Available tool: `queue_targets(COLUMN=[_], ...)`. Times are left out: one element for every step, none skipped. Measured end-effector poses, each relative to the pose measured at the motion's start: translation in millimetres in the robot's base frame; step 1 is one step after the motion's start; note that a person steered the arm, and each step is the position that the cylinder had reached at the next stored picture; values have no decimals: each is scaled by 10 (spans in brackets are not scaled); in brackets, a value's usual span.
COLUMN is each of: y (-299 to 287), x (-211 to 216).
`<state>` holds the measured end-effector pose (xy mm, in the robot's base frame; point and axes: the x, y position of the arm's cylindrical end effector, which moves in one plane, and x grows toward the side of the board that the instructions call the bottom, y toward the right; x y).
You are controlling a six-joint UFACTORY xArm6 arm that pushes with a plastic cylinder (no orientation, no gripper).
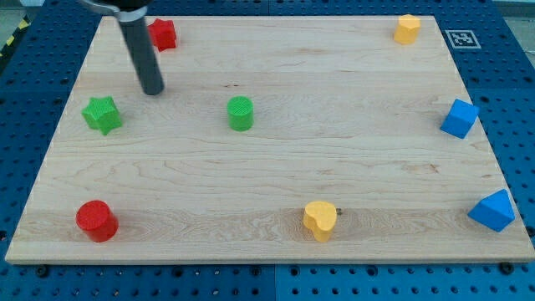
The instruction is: Place the green star into the green circle
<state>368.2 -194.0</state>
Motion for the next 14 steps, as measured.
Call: queue_targets(y=[-351, -466, -469, -512, -979, -966, -746, -632, -632, -592, -592, -583, -424, -424], x=[52, 276, 476, 641, 644, 1015, 1163, 889, 672, 835, 956, 992, 1015, 954])
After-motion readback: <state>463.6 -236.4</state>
